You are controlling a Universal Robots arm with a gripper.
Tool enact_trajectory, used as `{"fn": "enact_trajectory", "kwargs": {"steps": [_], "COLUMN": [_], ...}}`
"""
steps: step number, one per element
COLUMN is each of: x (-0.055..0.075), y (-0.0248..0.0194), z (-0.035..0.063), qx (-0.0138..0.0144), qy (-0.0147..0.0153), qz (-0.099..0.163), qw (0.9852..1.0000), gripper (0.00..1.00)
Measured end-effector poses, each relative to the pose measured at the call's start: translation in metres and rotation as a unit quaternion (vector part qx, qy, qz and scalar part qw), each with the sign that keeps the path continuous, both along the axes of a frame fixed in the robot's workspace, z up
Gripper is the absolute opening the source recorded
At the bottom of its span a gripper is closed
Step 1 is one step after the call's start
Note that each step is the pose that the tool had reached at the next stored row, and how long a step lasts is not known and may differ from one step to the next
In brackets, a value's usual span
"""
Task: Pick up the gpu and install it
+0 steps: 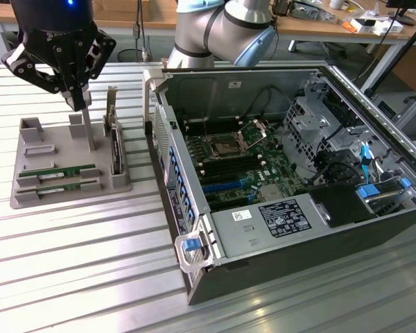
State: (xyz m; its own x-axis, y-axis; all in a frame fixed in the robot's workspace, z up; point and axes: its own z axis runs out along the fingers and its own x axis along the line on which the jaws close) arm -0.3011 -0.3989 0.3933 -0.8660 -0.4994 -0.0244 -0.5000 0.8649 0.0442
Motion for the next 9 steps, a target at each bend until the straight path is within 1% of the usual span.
{"fn": "enact_trajectory", "kwargs": {"steps": [9], "x": [0.0], "y": [0.0], "z": [0.0], "qx": [0.0], "qy": [0.0], "qz": [0.031], "qw": [0.9995], "gripper": [0.1]}}
